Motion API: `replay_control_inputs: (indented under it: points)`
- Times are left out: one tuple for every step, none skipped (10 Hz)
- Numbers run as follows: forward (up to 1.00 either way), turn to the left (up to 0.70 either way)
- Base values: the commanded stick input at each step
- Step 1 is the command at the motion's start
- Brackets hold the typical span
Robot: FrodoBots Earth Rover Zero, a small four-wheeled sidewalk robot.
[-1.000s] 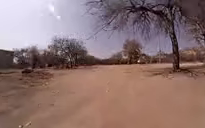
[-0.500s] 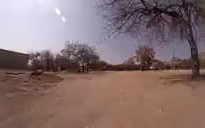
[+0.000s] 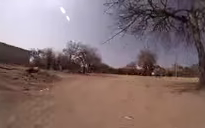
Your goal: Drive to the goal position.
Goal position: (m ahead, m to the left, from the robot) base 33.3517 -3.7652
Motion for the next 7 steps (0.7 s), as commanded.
replay_control_inputs:
  points:
    - [0.92,0.0]
    - [0.92,0.0]
    - [0.92,0.0]
    - [0.92,0.0]
    - [0.92,0.0]
    - [0.92,0.0]
    - [0.92,0.0]
